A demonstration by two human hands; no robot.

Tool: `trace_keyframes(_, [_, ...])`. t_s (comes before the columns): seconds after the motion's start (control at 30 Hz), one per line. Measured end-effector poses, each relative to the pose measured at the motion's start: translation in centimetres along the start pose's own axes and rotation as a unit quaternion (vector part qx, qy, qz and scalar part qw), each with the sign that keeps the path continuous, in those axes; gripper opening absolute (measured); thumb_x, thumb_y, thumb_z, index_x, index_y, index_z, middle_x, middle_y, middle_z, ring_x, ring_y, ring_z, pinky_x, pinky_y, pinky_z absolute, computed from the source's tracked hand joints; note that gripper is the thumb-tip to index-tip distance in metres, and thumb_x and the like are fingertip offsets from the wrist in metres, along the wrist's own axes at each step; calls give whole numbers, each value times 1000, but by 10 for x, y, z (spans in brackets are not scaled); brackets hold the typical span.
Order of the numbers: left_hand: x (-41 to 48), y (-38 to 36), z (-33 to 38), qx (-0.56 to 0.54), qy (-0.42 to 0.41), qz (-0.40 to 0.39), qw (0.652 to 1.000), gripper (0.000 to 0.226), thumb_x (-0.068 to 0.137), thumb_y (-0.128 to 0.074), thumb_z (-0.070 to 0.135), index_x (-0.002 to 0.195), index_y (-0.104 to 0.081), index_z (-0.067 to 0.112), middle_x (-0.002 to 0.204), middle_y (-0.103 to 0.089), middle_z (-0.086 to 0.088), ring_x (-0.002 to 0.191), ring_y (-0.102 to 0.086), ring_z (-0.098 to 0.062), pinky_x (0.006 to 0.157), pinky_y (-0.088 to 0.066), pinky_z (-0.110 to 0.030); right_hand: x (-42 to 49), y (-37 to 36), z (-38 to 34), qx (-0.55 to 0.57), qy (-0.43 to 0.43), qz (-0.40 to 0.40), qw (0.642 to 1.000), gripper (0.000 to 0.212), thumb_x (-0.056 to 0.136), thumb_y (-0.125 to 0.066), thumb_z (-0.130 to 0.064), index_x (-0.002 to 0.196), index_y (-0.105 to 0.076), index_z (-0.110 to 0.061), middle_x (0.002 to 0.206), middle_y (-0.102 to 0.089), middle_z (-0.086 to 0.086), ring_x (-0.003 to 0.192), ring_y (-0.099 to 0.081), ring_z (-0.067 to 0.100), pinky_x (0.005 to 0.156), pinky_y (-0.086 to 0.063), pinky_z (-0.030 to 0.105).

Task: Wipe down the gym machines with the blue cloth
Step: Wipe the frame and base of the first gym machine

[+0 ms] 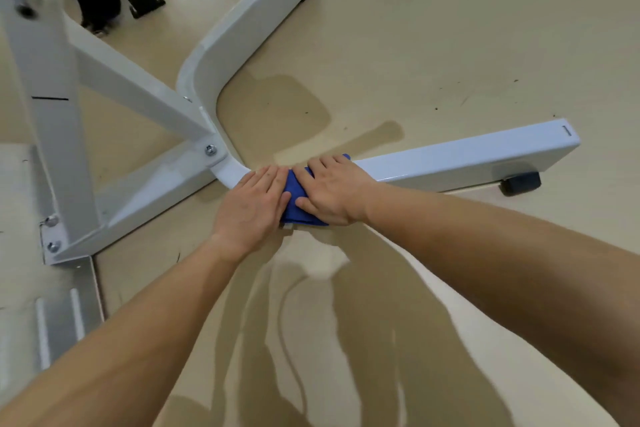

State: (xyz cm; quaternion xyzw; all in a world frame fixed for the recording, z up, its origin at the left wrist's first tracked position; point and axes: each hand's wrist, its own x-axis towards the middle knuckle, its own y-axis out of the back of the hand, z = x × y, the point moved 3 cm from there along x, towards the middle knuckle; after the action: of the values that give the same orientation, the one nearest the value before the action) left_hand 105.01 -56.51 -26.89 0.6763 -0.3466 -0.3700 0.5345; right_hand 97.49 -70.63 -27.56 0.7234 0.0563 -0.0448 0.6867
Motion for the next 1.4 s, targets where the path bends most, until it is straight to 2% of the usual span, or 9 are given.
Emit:
trace_keyframes(0.3, [10,3,-38,-21,21,29,999,34,103,-32,23,119,-58,10,120,-64,-9,126,-51,-29,107,-34,-38,32,0,-37,37,-30,4,999,59,104,-29,-45,149,-28,-7,135,-48,14,119,-47,33,103,-34,43])
trace_keyframes(0.4, [12,-1,-23,-80,-7,58,995,33,103,-39,18,128,-55,5,130,-60,-12,130,-50,-30,109,-35,-38,22,-4,-22,31,-19,42,998,57,101,-33,-49,140,-38,-8,125,-54,11,111,-51,31,100,-38,42])
trace_keyframes(0.57, [4,-3,-24,-129,-5,114,985,27,102,-44,21,126,-57,15,122,-63,0,108,-56,-21,92,-37,-26,16,-9,-14,22,-16,55,998,56,98,-31,-54,132,-44,-12,117,-57,8,104,-53,29,97,-40,41])
trace_keyframes(0.77, [12,-6,-63,-66,-52,54,995,32,92,-56,12,124,-59,7,119,-64,-7,107,-59,-27,100,-40,-33,46,-3,-45,90,-68,19,993,47,102,-30,-47,126,-46,-10,122,-56,12,109,-51,32,99,-37,42])
trace_keyframes(0.87, [12,-6,-78,-63,-47,45,996,41,86,-64,12,127,-58,9,127,-62,-6,114,-57,-24,100,-33,-25,58,-3,-62,86,-83,17,993,48,103,-32,-47,128,-44,-8,123,-54,12,110,-51,32,98,-36,43])
trace_keyframes(0.93, [12,-5,-78,-73,-47,56,995,35,90,-59,13,125,-59,11,126,-62,-3,113,-56,-22,98,-32,-23,58,-3,-64,77,-78,25,994,49,103,-32,-48,129,-44,-8,122,-54,12,108,-51,31,96,-36,42])
trace_keyframes(1.07, [13,-4,-60,-112,-22,55,992,28,100,-40,19,119,-59,13,117,-63,-2,109,-56,-24,97,-42,-36,43,-3,-48,48,-42,46,997,50,101,-33,-51,126,-45,-9,116,-56,10,102,-51,28,93,-37,39])
trace_keyframes(1.13, [12,-6,-45,-118,4,68,991,28,102,-36,24,115,-59,16,111,-63,-1,104,-56,-23,94,-43,-35,32,-4,-36,35,-32,54,997,48,100,-32,-52,121,-47,-11,112,-56,9,100,-51,28,93,-38,38])
trace_keyframes(1.4, [28,10,36,-86,45,112,989,12,95,-50,20,89,-59,15,85,-63,-1,79,-60,-24,73,-45,-33,-16,-6,33,27,-8,56,998,49,98,-30,-54,123,-47,-15,112,-56,4,99,-52,25,93,-38,36])
